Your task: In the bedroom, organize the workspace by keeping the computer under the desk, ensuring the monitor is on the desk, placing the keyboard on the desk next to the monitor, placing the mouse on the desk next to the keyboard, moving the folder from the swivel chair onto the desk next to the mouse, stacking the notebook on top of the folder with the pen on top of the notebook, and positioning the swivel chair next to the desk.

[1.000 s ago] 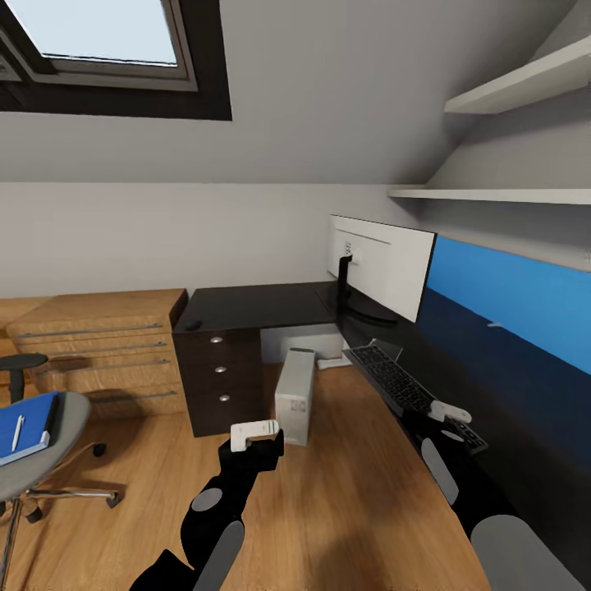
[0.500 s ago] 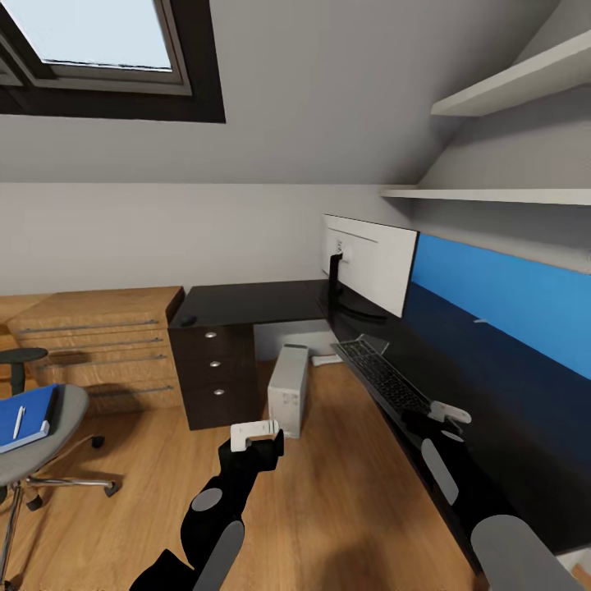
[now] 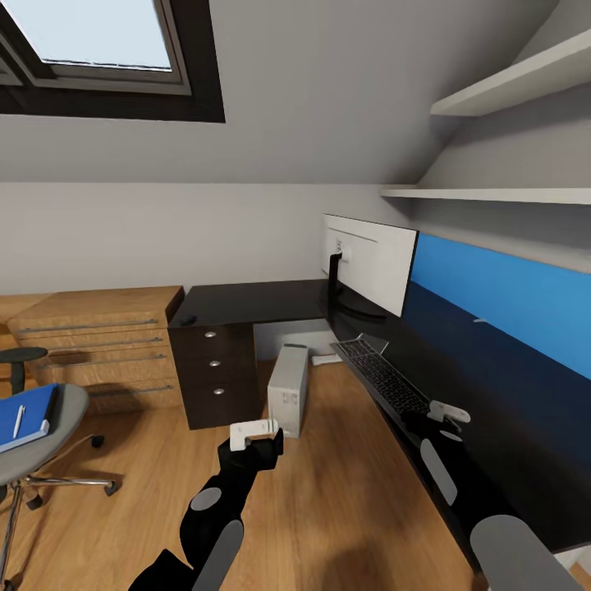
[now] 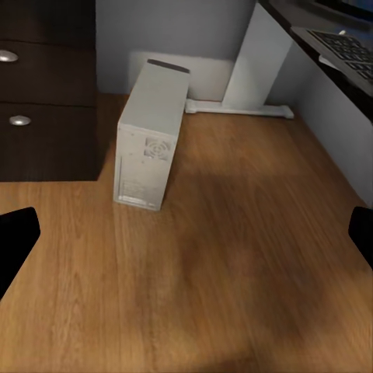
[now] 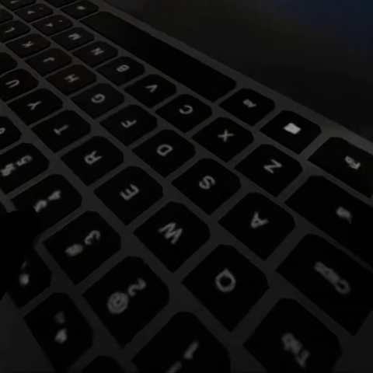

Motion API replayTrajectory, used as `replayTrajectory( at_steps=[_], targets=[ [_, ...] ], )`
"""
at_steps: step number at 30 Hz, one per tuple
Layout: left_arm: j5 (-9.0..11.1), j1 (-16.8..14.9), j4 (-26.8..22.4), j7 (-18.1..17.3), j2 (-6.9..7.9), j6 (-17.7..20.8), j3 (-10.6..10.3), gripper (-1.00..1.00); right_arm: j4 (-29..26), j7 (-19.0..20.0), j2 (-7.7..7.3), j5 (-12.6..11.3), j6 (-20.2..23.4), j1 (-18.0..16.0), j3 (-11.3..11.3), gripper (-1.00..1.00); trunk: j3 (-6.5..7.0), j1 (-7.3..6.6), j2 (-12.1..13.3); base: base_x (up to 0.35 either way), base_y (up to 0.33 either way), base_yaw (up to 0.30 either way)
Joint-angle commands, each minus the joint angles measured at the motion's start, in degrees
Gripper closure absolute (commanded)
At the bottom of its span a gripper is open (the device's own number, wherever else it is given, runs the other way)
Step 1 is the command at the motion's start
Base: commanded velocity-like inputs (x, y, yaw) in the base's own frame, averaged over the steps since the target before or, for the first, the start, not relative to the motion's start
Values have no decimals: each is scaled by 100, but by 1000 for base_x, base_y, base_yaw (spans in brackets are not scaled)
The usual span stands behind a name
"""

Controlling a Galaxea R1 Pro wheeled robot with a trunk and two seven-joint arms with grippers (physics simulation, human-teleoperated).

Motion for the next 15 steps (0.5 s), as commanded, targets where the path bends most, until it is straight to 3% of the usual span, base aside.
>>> replayTrajectory(
  at_steps=[1, 11, 15],
  targets=[
    [54, -8, -10, 57, -3, 11, -4, -100, 134, -24, -2, -83, 27, 1, 8, -100, -26, 23, -44, 0, 0, 0],
    [54, -5, -11, 59, -4, 11, 8, -100, 135, -29, -2, -77, 34, 1, 15, -100, -205, 242, -445, 0, 0, 0],
    [55, -6, -11, 59, -4, 11, 10, -100, 135, -32, -2, -79, 55, 1, 16, -100, -205, 242, -445, 0, 0, 0]
  ],
)
